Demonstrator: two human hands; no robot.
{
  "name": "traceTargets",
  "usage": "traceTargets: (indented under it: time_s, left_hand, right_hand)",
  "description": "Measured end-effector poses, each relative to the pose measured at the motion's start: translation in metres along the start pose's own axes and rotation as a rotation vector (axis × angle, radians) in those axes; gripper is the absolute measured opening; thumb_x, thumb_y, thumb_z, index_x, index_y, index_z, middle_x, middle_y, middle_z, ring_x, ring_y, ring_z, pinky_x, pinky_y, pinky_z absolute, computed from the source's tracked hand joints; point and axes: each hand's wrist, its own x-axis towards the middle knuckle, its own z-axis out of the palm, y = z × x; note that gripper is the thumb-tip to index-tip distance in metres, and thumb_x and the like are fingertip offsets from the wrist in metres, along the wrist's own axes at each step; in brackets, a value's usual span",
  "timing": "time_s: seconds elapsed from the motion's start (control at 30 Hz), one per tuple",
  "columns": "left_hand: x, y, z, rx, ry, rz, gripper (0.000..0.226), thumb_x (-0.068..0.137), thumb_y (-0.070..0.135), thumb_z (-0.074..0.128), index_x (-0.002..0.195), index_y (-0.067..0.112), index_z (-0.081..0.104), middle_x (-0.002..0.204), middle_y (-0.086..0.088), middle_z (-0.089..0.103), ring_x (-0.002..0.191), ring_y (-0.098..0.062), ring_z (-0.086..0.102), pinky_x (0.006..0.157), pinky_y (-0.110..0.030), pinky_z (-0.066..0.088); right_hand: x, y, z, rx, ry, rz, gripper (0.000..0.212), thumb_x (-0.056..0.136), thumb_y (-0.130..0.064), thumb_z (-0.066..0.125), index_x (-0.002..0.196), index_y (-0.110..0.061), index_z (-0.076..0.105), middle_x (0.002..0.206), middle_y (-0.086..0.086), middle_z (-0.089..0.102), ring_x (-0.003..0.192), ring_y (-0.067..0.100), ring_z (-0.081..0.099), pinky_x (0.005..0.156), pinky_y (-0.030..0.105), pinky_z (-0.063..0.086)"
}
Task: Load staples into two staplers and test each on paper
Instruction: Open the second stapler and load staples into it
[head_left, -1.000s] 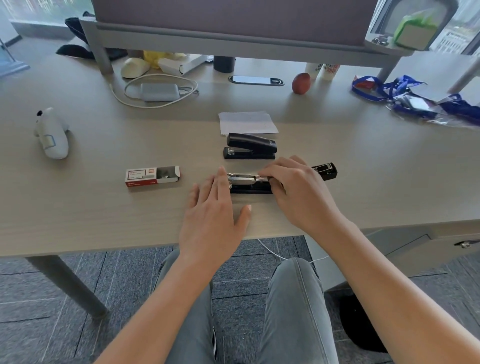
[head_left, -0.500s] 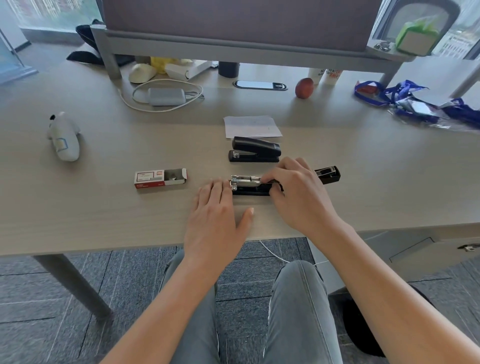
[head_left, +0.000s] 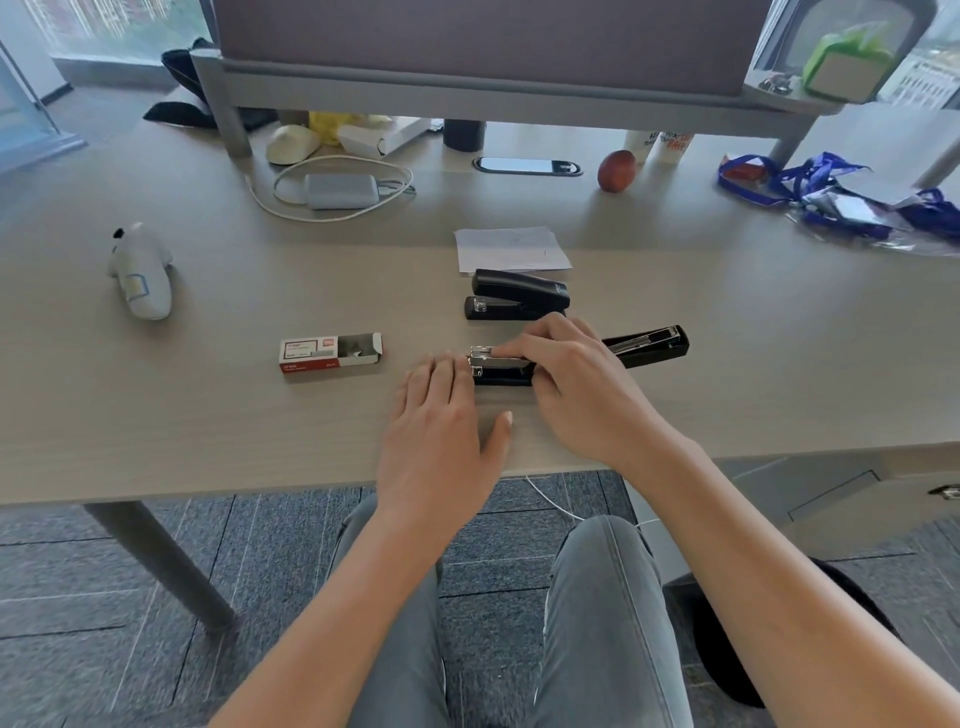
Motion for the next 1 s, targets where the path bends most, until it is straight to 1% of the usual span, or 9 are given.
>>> traceTargets:
  time_s: [0.13,0.27,0.37,0.43,0.57,0.67,0.77,0.87,1.0]
  left_hand:
    - [-0.001,0.002,-0.001,-0.008,0.0,-0.006,0.077,0.098,0.055,0.036,0.154,0.004,0.027,0.157,-0.013,0.038,0.148,-0.027,0.027,0.123,-0.04,0.017]
    - [-0.002,0.003,-0.003,-0.058,0.01,0.001,0.08,0.098,0.054,0.035,0.16,0.016,0.002,0.16,-0.01,0.033,0.149,-0.028,0.026,0.123,-0.044,0.022]
    - [-0.003,0.003,-0.002,-0.044,-0.002,0.031,0.074,0.099,0.053,0.031,0.16,0.027,-0.002,0.163,-0.006,0.029,0.15,-0.028,0.023,0.124,-0.044,0.019]
    - [-0.003,0.003,-0.002,-0.039,-0.006,0.03,0.071,0.099,0.053,0.03,0.16,0.028,0.003,0.163,-0.002,0.03,0.15,-0.028,0.023,0.123,-0.044,0.02]
    - [-0.002,0.002,0.0,-0.053,-0.015,0.025,0.07,0.1,0.052,0.031,0.16,0.028,0.006,0.164,0.0,0.028,0.151,-0.028,0.021,0.123,-0.044,0.02]
    - [-0.002,0.002,0.0,-0.052,-0.015,0.035,0.07,0.1,0.052,0.032,0.16,0.026,0.007,0.164,-0.001,0.029,0.151,-0.029,0.022,0.123,-0.044,0.021]
    - [-0.002,0.002,0.0,-0.058,-0.014,0.038,0.071,0.099,0.052,0.034,0.16,0.026,0.007,0.164,0.0,0.029,0.15,-0.029,0.022,0.123,-0.044,0.02]
    - [-0.002,0.001,-0.001,-0.077,-0.004,0.045,0.077,0.099,0.051,0.035,0.16,0.024,-0.003,0.163,-0.003,0.031,0.151,-0.029,0.022,0.123,-0.044,0.02]
    - [-0.003,0.005,-0.007,-0.184,0.016,0.007,0.097,0.096,0.047,0.044,0.153,0.019,-0.029,0.158,-0.006,0.04,0.151,-0.029,0.023,0.121,-0.047,0.026]
  right_hand:
    - [-0.018,0.004,0.002,0.055,0.252,0.012,0.036,0.095,0.001,0.052,0.12,-0.015,0.074,0.116,0.0,0.067,0.112,0.02,0.058,0.098,0.034,0.047]
    - [-0.045,0.006,0.002,0.273,0.5,0.261,0.019,0.096,-0.008,0.062,0.098,-0.02,0.077,0.093,-0.009,0.071,0.08,0.005,0.06,0.074,0.022,0.047]
    - [-0.055,0.009,-0.002,0.633,0.523,0.638,0.011,0.097,-0.017,0.064,0.105,-0.021,0.07,0.092,0.001,0.073,0.066,0.01,0.066,0.062,0.033,0.055]
    - [-0.055,0.014,-0.008,1.006,0.499,0.85,0.028,0.098,-0.015,0.066,0.125,-0.01,0.059,0.105,0.012,0.072,0.064,0.015,0.073,0.055,0.03,0.061]
    - [-0.043,0.023,-0.014,1.353,0.509,0.873,0.021,0.099,-0.009,0.067,0.117,0.0,0.061,0.099,0.016,0.068,0.065,0.02,0.074,0.052,0.022,0.06]
    - [-0.03,0.025,-0.011,1.302,0.503,0.802,0.004,0.1,-0.012,0.066,0.103,-0.013,0.067,0.097,0.007,0.069,0.062,0.014,0.071,0.048,0.022,0.056]
    - [-0.02,0.024,-0.008,1.116,0.483,0.676,0.009,0.1,-0.015,0.066,0.107,-0.02,0.07,0.097,-0.002,0.071,0.061,0.005,0.065,0.047,0.022,0.05]
    - [-0.012,0.025,-0.003,0.79,0.444,0.447,0.026,0.096,-0.018,0.071,0.12,-0.026,0.069,0.101,-0.008,0.073,0.068,0.0,0.06,0.059,0.02,0.049]
    - [-0.002,0.029,0.005,0.342,0.246,0.211,0.04,0.088,-0.023,0.078,0.125,-0.033,0.071,0.112,-0.008,0.067,0.104,0.016,0.057,0.088,0.032,0.046]
